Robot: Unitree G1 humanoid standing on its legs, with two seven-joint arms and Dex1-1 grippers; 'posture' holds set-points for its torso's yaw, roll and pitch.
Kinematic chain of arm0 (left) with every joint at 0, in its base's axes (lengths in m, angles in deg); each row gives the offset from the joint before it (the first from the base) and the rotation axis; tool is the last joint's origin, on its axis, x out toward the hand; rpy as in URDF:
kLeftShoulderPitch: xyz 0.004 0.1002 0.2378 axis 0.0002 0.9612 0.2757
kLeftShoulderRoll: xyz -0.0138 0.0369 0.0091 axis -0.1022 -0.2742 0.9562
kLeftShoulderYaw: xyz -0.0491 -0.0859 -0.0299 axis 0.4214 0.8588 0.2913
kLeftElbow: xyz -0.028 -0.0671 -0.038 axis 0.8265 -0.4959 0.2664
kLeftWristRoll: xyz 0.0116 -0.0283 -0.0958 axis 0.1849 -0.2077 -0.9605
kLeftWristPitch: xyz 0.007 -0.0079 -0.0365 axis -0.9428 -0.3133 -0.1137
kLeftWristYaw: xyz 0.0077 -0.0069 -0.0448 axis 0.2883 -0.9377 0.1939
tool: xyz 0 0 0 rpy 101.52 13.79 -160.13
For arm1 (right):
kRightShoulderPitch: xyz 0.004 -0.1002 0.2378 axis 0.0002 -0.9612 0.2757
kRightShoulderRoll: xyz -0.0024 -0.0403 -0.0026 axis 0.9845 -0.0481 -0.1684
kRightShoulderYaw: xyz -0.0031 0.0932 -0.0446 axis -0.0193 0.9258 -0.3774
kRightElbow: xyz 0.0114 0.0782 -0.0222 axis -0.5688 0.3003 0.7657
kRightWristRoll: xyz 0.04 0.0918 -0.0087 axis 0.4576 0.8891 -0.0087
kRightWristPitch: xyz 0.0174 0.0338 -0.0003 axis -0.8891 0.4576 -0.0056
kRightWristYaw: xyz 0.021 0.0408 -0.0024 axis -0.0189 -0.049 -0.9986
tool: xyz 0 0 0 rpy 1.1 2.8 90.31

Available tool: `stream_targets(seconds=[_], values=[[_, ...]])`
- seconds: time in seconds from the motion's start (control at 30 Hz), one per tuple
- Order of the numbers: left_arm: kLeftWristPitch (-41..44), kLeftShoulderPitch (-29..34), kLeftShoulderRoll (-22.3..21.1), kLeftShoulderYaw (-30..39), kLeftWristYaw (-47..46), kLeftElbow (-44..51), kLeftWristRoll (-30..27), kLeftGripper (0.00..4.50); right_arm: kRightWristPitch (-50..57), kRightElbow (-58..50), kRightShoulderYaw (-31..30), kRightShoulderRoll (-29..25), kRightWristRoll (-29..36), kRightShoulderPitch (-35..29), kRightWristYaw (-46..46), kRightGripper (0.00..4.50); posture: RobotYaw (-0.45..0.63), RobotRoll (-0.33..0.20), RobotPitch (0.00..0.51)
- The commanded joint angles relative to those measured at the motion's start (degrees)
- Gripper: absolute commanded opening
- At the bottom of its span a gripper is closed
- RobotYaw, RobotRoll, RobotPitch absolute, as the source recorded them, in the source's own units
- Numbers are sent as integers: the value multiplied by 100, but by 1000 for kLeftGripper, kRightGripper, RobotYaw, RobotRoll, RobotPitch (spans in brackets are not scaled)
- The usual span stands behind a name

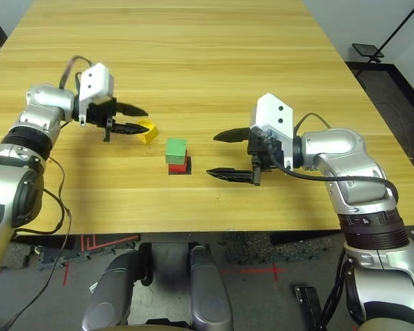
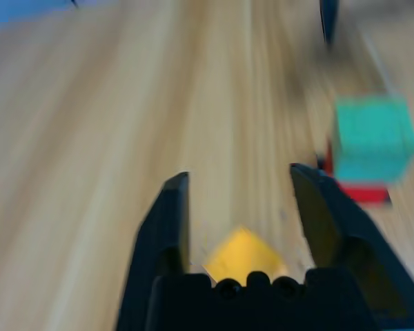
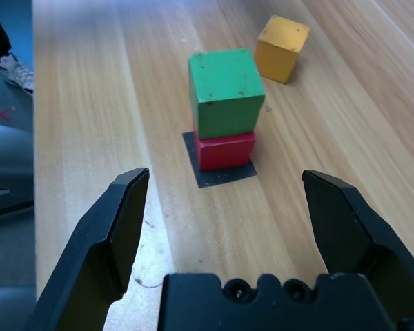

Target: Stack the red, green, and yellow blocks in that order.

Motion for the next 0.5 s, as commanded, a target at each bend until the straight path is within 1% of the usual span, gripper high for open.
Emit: stream_targets(seconds=[0.03,0.07,0.23,0.37,0.43,0.5], values=[[352,-110,24,306,-168,28,-295,4171,-106,86,-74,30,-92,36,-52,4500,140,70,205],[337,-113,32,342,-267,58,-320,4464,-115,101,-76,37,-99,43,-53,4500,140,70,205],[274,131,41,278,-531,178,-245,4464,-137,147,-67,70,-131,44,-64,4500,144,71,204],[277,477,42,69,-1020,372,-35,4464,-106,105,-41,52,-113,24,-55,4500,142,74,214],[440,656,64,18,-1148,570,-35,4464,-65,65,-21,45,-92,6,-35,4500,141,74,216],[763,916,121,19,-1234,985,-154,4464,-39,26,1,44,-75,-34,-5,4500,140,78,219]])
